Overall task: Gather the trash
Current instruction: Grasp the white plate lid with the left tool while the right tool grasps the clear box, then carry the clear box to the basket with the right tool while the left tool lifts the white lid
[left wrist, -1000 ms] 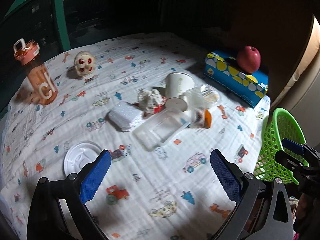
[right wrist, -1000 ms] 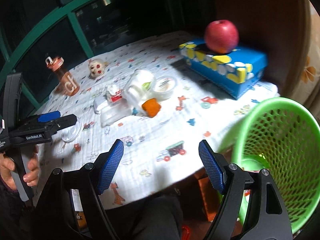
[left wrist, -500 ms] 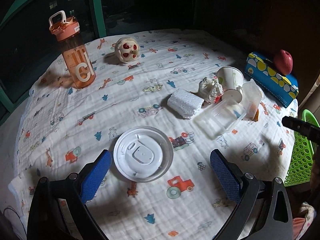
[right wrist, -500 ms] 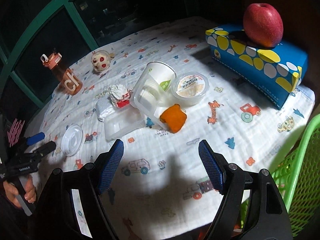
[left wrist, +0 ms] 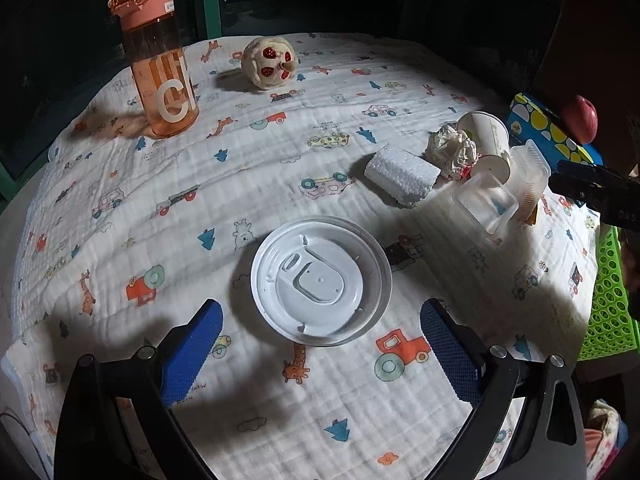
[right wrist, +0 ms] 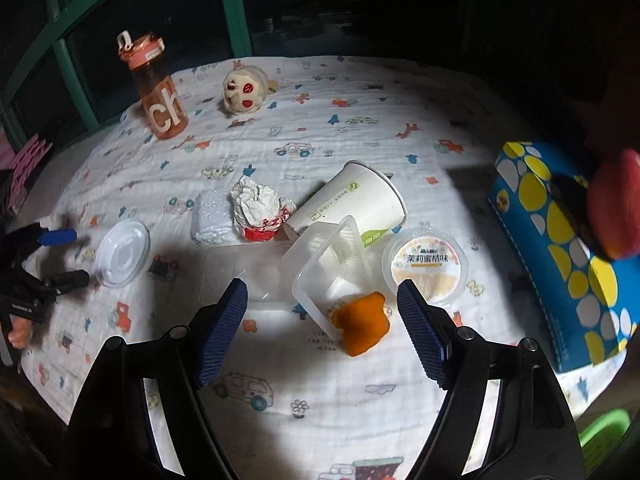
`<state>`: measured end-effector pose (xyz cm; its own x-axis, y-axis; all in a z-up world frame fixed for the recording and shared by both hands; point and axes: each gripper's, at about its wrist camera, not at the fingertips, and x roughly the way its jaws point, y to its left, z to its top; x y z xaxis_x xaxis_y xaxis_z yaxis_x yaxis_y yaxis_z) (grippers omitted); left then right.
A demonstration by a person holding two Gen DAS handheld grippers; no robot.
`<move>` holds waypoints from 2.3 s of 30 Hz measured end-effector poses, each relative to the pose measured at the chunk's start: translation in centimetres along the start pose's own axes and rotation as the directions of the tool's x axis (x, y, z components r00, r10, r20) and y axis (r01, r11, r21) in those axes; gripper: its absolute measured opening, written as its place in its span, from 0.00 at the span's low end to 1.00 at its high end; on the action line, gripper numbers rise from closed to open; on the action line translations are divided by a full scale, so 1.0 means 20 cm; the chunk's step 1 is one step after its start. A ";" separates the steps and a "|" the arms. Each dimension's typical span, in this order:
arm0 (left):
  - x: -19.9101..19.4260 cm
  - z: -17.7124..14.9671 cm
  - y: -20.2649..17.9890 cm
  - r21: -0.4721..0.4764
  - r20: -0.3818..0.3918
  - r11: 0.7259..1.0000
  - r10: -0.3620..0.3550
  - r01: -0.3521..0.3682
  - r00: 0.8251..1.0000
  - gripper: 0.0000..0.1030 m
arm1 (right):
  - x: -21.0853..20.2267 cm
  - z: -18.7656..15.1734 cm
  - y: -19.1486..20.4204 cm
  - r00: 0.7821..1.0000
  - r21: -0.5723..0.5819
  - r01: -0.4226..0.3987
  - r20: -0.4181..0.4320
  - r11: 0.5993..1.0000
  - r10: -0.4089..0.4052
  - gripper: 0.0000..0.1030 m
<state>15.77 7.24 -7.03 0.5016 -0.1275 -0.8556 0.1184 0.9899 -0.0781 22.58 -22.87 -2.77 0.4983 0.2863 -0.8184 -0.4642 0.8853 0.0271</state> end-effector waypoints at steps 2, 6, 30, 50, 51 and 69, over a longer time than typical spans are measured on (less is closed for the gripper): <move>0.02 0.01 0.01 -0.003 -0.009 1.000 -0.013 0.013 1.000 0.93 | 0.04 0.02 0.00 1.000 -0.053 0.002 -0.014 0.999 -0.003 0.75; 0.06 0.02 0.01 0.005 -0.028 1.000 -0.025 0.025 0.999 0.93 | 0.11 0.06 0.01 0.999 -0.126 -0.028 -0.036 0.992 0.024 0.75; 0.25 0.08 0.00 0.019 -0.103 0.997 -0.071 0.073 0.992 0.93 | 0.07 0.07 0.00 0.995 -0.085 -0.098 0.014 0.992 0.100 0.55; 0.21 0.06 -0.03 0.019 -0.058 0.996 -0.081 0.082 0.995 0.86 | -0.42 -0.02 -0.07 0.957 0.260 -0.260 0.202 0.930 0.211 0.55; 0.19 0.06 -0.04 0.020 -0.052 0.996 -0.083 0.085 0.995 0.86 | -0.46 -0.04 -0.07 0.957 0.268 -0.253 0.212 0.930 0.199 0.55; -0.17 0.15 -0.65 0.176 0.053 0.957 -0.243 0.231 0.968 0.86 | -0.97 -0.72 -0.60 0.975 0.526 0.062 0.148 0.848 -0.164 0.55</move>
<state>15.05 -5.30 -1.58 0.5023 -0.3678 -0.7826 0.3797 0.9069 -0.1825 8.00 -44.26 4.49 0.6703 0.1887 -0.7177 0.0226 0.9615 0.2738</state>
